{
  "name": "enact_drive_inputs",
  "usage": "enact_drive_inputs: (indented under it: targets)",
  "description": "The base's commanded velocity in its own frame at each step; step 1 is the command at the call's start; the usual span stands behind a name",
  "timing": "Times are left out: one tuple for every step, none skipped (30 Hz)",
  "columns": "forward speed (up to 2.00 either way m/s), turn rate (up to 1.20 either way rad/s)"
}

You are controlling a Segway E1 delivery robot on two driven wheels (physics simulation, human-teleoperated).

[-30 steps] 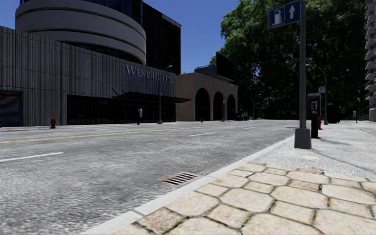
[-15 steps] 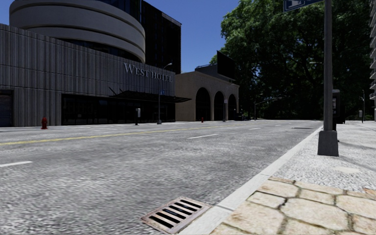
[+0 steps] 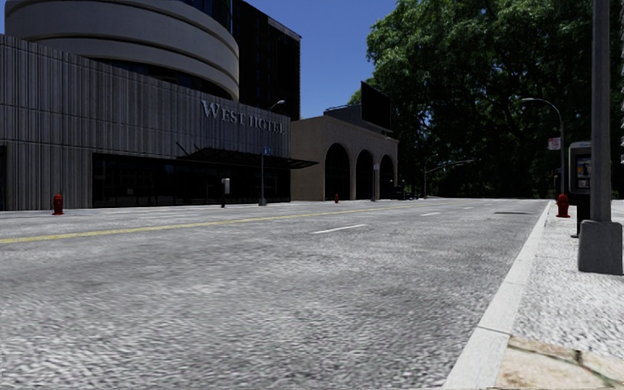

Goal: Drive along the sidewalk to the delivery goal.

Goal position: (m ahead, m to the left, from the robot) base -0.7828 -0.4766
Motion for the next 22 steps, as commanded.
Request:
enact_drive_inputs:
  targets:
    - [0.0, 0.0]
    - [0.0, 0.0]
    - [0.0, 0.0]
    - [0.0, 0.0]
    - [0.0, 0.0]
    - [0.0, 0.0]
    - [0.0, 0.0]
    - [0.0, 0.0]
    - [0.0, 0.0]
    - [0.0, 0.0]
    - [0.0, 0.0]
    - [0.0, 0.0]
    - [0.0, 0.0]
    - [0.0, 0.0]
    - [0.0, 0.0]
    - [0.0, 0.0]
    - [0.0, 0.0]
    - [0.0, 0.0]
    - [0.0, 0.0]
    - [0.0, 0.0]
    - [0.0, 0.0]
    - [0.0, 0.0]
